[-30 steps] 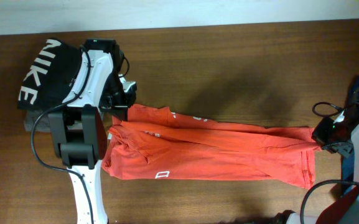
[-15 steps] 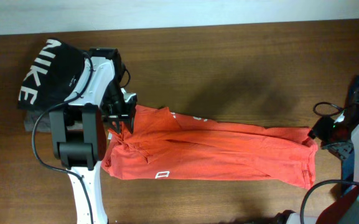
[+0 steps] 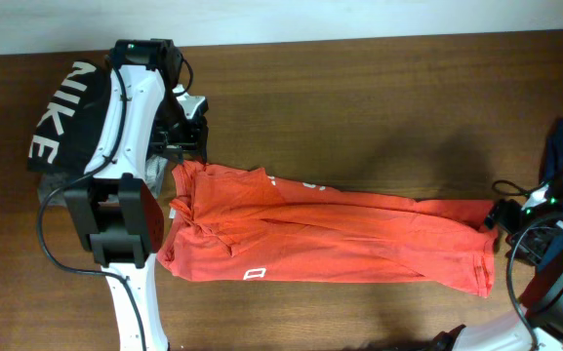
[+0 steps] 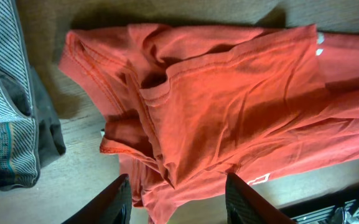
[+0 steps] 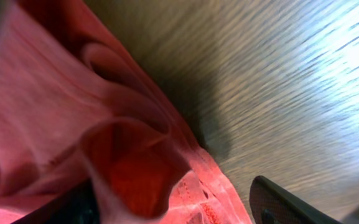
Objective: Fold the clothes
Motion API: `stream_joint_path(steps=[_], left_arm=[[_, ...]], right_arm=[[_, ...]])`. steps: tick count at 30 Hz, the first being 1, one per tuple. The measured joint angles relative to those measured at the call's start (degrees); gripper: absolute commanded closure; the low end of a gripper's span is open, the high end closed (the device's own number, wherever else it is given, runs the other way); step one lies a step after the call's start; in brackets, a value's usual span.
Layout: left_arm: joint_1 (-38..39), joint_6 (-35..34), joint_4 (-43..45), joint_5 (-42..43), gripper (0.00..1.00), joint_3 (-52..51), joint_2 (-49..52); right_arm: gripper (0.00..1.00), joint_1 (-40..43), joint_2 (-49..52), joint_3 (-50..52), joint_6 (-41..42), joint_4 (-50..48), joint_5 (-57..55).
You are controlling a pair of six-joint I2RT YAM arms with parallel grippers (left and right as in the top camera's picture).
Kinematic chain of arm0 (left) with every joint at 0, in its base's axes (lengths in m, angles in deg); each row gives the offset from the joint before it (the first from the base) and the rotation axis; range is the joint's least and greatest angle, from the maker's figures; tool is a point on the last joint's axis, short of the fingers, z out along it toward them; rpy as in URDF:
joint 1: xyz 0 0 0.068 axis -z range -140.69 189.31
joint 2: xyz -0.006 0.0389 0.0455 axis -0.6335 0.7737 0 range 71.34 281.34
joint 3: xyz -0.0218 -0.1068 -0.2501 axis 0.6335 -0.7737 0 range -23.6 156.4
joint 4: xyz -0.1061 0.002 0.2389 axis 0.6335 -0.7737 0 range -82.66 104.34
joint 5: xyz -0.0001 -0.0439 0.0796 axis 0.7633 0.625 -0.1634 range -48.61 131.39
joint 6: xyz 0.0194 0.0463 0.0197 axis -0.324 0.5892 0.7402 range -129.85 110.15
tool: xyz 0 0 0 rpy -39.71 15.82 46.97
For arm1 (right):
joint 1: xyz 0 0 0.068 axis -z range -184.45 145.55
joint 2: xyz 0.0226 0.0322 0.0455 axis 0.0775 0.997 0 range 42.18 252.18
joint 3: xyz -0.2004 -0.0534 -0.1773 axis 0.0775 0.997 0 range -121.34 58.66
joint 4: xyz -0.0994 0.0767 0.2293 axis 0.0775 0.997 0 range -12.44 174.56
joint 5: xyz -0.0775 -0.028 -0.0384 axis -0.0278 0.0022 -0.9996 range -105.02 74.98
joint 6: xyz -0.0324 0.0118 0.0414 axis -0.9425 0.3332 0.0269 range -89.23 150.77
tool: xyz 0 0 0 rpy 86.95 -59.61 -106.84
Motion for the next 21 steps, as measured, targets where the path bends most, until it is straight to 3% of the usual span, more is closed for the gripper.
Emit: stream_joint_path(steps=[4,6,8,12,15,21], left_arm=[[0.0,0.0,0.0,0.5,0.51,0.1,0.0],[0.0,0.0,0.1,0.7,0.51,0.1,0.0],[0.0,0.0,0.3,0.7,0.51,0.1,0.0],[0.0,0.0,0.8,0.9,0.51,0.1,0.0],[0.0,0.0,0.8,0.9,0.51,0.1,0.0],[0.0,0.0,0.9,1.0,0.51,0.1,0.0]], right_arm=[[0.36,0.7,2.6,0.0,-3.0,2.8,1.5],[0.46,0.7,3.0,0.0,-3.5,3.6,1.6],[0.47,0.7,3.3,0.0,-4.0,4.5,1.7],[0.46,0.7,3.3,0.0,-3.4,4.7,-0.3],[0.26,0.7,3.3,0.0,-2.1,4.6,-3.1],[0.26,0.9,3.3,1.0,-4.1,-1.1,-0.5]])
